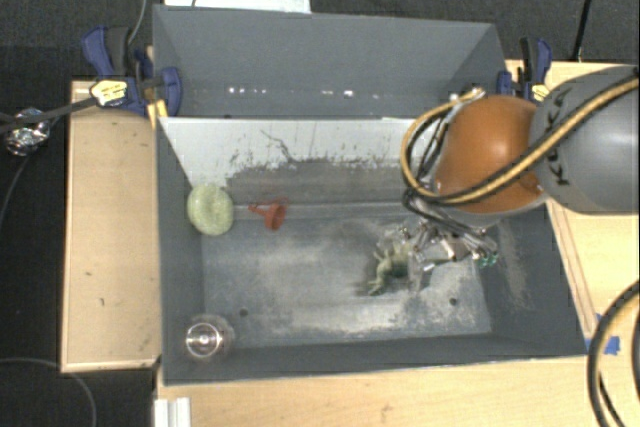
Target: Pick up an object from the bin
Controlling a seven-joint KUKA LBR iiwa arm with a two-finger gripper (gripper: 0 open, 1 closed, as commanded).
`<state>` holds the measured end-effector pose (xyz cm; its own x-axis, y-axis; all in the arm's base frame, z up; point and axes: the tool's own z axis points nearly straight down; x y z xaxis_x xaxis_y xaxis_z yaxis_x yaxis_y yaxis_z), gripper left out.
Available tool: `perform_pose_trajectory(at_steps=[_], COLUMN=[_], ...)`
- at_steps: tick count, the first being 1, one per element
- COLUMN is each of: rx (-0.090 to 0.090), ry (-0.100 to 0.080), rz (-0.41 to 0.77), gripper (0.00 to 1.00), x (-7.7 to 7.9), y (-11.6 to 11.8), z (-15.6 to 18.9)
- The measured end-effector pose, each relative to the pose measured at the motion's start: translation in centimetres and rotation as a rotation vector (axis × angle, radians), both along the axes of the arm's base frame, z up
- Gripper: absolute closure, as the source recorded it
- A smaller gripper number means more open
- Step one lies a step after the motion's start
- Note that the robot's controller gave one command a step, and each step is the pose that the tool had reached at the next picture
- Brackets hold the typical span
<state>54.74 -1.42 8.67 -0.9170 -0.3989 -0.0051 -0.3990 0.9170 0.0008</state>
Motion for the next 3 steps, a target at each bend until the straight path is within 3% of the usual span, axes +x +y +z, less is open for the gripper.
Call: perform_pose_trajectory(at_steps=[3], rx=[0.000], ry=[-0.005], rz=[-0.004], gripper=[1.00], x=[0.1], y=[0.0], z=[5.7])
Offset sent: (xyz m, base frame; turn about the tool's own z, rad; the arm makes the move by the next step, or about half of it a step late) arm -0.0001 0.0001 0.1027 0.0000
